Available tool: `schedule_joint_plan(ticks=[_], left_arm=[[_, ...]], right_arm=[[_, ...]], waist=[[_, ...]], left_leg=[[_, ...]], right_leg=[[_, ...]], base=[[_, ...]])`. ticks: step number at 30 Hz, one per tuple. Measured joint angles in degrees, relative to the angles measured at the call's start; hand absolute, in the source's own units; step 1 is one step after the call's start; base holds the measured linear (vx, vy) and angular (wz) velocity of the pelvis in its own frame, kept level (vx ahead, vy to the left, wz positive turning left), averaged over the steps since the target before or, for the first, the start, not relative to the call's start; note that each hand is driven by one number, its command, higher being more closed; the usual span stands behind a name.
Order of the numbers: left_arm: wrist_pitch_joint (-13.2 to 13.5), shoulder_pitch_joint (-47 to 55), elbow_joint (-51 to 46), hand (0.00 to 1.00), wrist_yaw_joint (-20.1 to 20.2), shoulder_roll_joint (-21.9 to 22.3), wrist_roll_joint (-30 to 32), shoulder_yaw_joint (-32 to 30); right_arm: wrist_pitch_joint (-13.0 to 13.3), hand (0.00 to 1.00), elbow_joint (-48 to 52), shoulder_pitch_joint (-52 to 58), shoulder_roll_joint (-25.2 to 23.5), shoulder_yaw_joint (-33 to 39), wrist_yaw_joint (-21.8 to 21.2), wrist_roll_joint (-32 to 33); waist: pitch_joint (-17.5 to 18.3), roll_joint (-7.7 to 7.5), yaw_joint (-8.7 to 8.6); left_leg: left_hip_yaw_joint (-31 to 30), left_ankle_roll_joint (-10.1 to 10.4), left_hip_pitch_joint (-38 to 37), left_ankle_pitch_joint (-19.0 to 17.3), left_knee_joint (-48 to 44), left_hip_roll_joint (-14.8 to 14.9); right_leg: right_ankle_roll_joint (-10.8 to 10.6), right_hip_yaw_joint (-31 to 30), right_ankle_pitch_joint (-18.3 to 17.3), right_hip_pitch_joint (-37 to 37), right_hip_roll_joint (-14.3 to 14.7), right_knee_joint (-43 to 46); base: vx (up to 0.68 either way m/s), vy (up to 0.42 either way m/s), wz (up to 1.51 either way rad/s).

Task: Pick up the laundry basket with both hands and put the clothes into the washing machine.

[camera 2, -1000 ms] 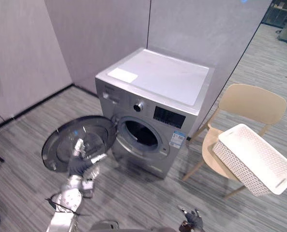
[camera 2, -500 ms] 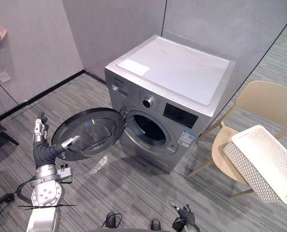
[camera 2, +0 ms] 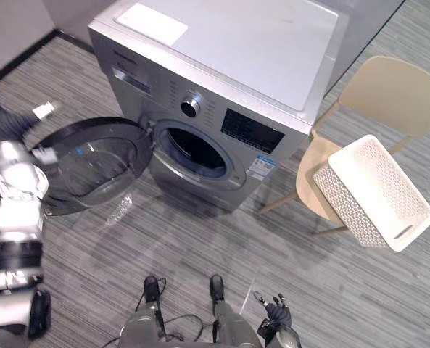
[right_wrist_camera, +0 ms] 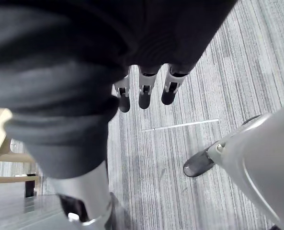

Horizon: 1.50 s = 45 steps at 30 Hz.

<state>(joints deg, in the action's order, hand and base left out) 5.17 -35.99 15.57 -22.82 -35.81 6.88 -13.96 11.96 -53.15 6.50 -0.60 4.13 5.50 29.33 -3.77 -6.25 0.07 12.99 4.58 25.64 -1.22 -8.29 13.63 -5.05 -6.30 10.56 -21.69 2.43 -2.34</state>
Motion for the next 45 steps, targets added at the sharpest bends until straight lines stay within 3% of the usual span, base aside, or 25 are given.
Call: schedule_joint_plan(ticks=[3, 9, 13, 16, 17, 18, 19, 20, 21, 22, 24, 27, 29, 32, 33, 38, 40, 42, 45], left_arm=[[-0.54, -10.49, 6.44, 0.0, -0.03, -3.65, -0.2, 0.06], [-1.86, -18.49, 19.51, 0.0, 0.99, -9.6, -1.2, 0.02], [-2.56, -22.02, 28.12, 0.0, 5.28, -11.8, -1.05, -0.05], [-4.06, -25.32, 35.0, 0.0, 9.68, -12.27, -1.19, -0.09], [-4.4, -26.06, 35.22, 0.0, 10.31, -12.35, -1.2, -0.11], [-4.85, -27.45, 35.25, 0.0, 11.19, -12.68, -1.4, -0.12], [-4.77, -28.12, 35.16, 0.0, 11.59, -12.92, -1.47, -0.2], [-4.74, -27.92, 35.25, 0.0, 11.73, -14.26, -1.45, -0.28], [-4.98, -27.84, 36.79, 0.0, 12.39, -15.99, -1.2, -1.14], [-5.26, -28.15, 38.11, 0.0, 12.86, -16.3, -1.11, -1.84], [-4.68, -28.12, 38.32, 0.0, 12.39, -16.8, -0.36, -3.17], [-4.63, -28.57, 38.14, 0.0, 14.13, -16.26, -0.09, -3.95], [-4.62, -28.57, 37.97, 0.0, 13.77, -16.14, 0.15, -4.33], [-5.43, -28.57, 38.04, 0.0, 12.71, -15.86, -0.05, -4.47], [-5.47, -28.57, 37.98, 0.0, 12.34, -15.46, 0.0, -4.46], [-6.58, -27.69, 37.94, 0.0, 11.69, -13.08, 2.4, -3.68], [-6.6, -27.69, 37.94, 0.0, 12.17, -12.31, 2.89, -2.24], [-6.58, -27.7, 37.98, 0.0, 14.49, -11.69, 4.09, 0.25], [-6.19, -27.72, 38.5, 0.0, 16.63, -9.36, 5.23, 3.33]], right_arm=[[0.04, 0.0, 0.86, 0.51, -0.47, -0.28, -0.83, 1.83], [0.27, 0.0, 2.79, 0.47, -0.67, -3.6, -2.34, 6.03], [0.62, 0.0, 3.16, 0.03, -0.68, -4.95, -3.64, 7.77], [0.66, 0.0, 3.68, 0.12, -0.66, -6.43, -4.63, 9.69], [0.63, 0.0, 4.02, 0.14, -0.74, -6.79, -4.7, 9.98], [0.51, 0.0, 4.15, 0.6, -1.32, -7.11, -5.19, 11.07], [0.46, 0.0, 4.44, 0.79, -1.68, -7.12, -5.54, 11.27], [0.08, 0.0, 4.66, 0.19, -1.67, -7.23, -5.73, 11.64], [0.08, 0.0, 5.08, -0.31, -1.54, -7.23, -5.85, 11.81], [0.21, 0.0, 4.91, -0.03, -1.89, -7.19, -5.93, 11.87], [0.02, 0.0, 5.01, -0.2, -1.89, -7.39, -6.13, 12.28], [-0.07, 0.0, 4.88, -0.15, -1.87, -7.44, -7.15, 12.89], [-0.08, 0.0, 5.12, -0.33, -1.88, -7.53, -7.87, 12.95], [-0.08, 0.0, 5.08, -0.35, -1.85, -7.68, -8.22, 13.48], [-0.06, 0.0, 5.04, -0.33, -1.58, -8.63, -8.23, 13.48], [-0.06, 0.0, 5.09, -0.35, -1.12, -9.48, -8.89, 13.42], [-0.07, 0.0, 5.01, -0.29, -0.88, -9.43, -9.2, 13.4], [-0.68, 0.0, 4.91, -0.27, -0.8, -9.37, -9.23, 13.17], [-1.46, 0.0, 4.74, -0.42, -0.7, -8.89, -9.36, 12.31]], waist=[[-0.53, 0.63, 0.72], [-1.87, 0.5, 1.05], [-2.06, 0.3, 1.07], [-2.92, -1.26, 0.72], [-3.03, -1.74, 0.73], [-3.02, -3.91, 0.22], [-3.06, -5.04, 0.08], [-3.1, -4.97, 1.24], [-3.55, -4.57, 2.7], [-3.51, -5.34, 1.17], [-3.89, -5.14, 2.46], [-3.92, -5.1, 2.5], [-3.96, -5.04, 2.23], [-3.98, -5.02, 2.19], [-4.01, -4.97, 1.99], [-4.32, -4.53, 2.04], [-3.91, -5.11, 1.82], [-3.78, -5.29, 0.6], [-3.53, -4.33, 0.46]], left_leg=[[-0.5, 0.11, 2.9, -0.08, -0.12, 3.11], [-1.96, 1.29, 7.09, 0.73, -0.18, 5.76], [-2.35, 1.42, 10.98, 0.83, -0.67, 7.6], [-3.62, 2.4, 13.32, 1.44, -1.67, 8.43], [-3.83, 2.52, 13.96, 1.52, -1.86, 8.45], [-3.95, 3.89, 15.54, 2.39, -3.2, 7.57], [-3.72, 4.07, 16.5, 2.49, -4.47, 7.01], [-4.26, 4.09, 18.29, 2.65, -5.88, 8.08], [-5.01, 3.96, 19.36, 2.76, -6.16, 11.01], [-5.14, 5.92, 22.23, 2.04, -10.24, 10.42], [-7.23, 6.36, 24.29, 2.05, -13.75, 12.68], [-7.8, 6.42, 24.21, 2.14, -13.64, 12.53], [-7.96, 6.07, 24.07, 1.93, -13.61, 12.57], [-7.9, 4.67, 22.79, 1.02, -12.41, 12.9], [-7.63, 3.13, 22.12, -0.15, -11.51, 12.78], [-6.16, 2.95, 19.25, -0.31, -10.74, 12.31], [-5.0, 3.05, 18.43, -0.33, -10.94, 11.52], [-4.16, 3.69, 18.2, -0.77, -13.11, 10.1], [-3.49, 4.34, 16.15, -0.98, -13.93, 10.56]], right_leg=[[-0.11, 0.61, 5.17, -1.91, 2.67, -2.25], [1.34, 2.09, 7.57, -5.06, 5.35, -3.24], [0.82, 3.03, 10.41, -8.78, 7.02, -3.3], [0.71, 3.03, 10.41, -10.29, 7.83, -3.32], [0.18, 3.05, 9.94, -10.71, 7.86, -3.32], [-6.03, 3.46, 1.73, -10.81, 6.34, -3.34], [-4.3, 4.22, -3.88, -10.72, 5.44, -3.4], [-4.77, 7.44, -8.38, -11.85, 6.09, -3.39], [-3.65, 11.59, -8.93, -12.44, 6.92, -3.26], [-0.79, 12.73, -1.68, -11.33, 5.56, -2.8], [0.54, 12.33, 1.93, -11.5, 7.76, -3.23], [1.14, 10.99, 4.0, -11.35, 7.74, -3.25], [0.16, 10.3, 5.55, -11.35, 7.64, -3.29], [0.06, 8.09, 8.84, -11.36, 7.63, -3.35], [0.04, 7.36, 9.76, -11.33, 7.55, -3.37], [0.45, 5.62, 9.4, -9.84, 7.08, -3.35], [2.11, 5.28, 6.81, -9.1, 6.12, -3.35], [3.49, 4.75, 0.8, -7.79, 4.29, -3.33], [3.83, 3.86, 0.27, -6.56, 5.03, -3.32]], base=[[-0.05, -0.056, -0.13], [-0.01, -0.035, -0.01], [-0.02, -0.002, -0.1], [0.0, 0.026, -0.03], [-0.02, -0.013, 0.23], [-0.02, -0.023, 0.36], [-0.03, -0.083, 0.13], [-0.03, -0.13, -0.51], [0.0, -0.1, -0.34], [0.06, -0.031, -0.24], [0.14, 0.064, -0.17], [0.09, 0.102, -0.04], [0.03, 0.133, -0.08], [-0.02, 0.152, -0.14], [-0.04, 0.159, 0.0], [-0.04, 0.095, 0.0], [-0.02, 0.036, 0.08], [-0.02, -0.014, 0.08], [0.0, -0.038, -0.23]])
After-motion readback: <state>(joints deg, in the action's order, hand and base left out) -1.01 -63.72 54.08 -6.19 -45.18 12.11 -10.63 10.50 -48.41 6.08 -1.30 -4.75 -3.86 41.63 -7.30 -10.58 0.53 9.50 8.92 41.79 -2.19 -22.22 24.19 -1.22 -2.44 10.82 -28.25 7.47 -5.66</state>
